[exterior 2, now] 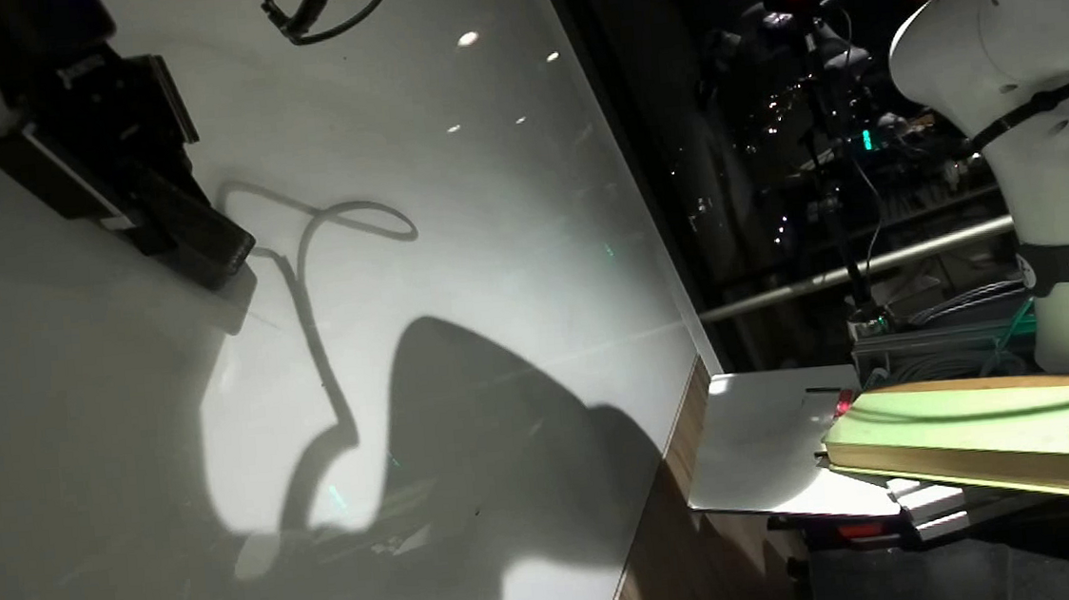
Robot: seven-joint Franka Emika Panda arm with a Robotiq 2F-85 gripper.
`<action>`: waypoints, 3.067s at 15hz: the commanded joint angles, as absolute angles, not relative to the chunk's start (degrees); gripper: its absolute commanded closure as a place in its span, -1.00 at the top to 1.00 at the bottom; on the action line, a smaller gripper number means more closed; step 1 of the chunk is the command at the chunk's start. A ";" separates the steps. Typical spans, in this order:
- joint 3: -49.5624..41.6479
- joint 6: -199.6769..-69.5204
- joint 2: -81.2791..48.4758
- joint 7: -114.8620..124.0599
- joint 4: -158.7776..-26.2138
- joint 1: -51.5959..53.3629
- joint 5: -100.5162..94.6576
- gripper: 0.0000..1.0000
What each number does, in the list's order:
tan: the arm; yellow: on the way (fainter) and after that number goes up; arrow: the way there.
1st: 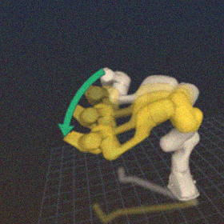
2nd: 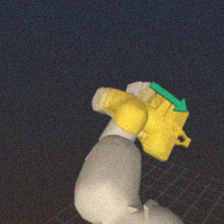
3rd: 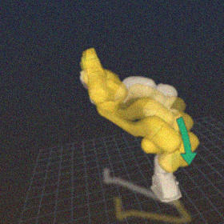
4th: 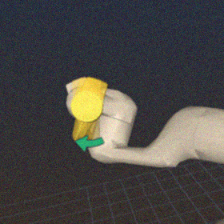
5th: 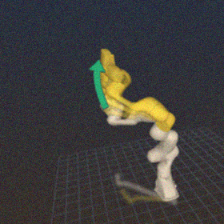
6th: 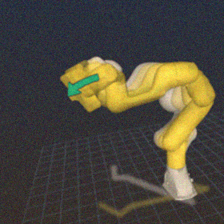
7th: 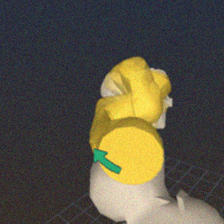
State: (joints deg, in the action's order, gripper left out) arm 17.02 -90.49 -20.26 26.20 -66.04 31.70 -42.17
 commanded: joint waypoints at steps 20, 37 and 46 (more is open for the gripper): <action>14.54 -99.55 -20.74 31.20 -81.73 25.41 -43.93 -0.40; 14.93 -97.22 -18.62 31.99 -75.86 28.13 -42.63 -0.40; 14.57 -95.85 -20.26 31.61 -66.94 30.06 -41.85 -0.40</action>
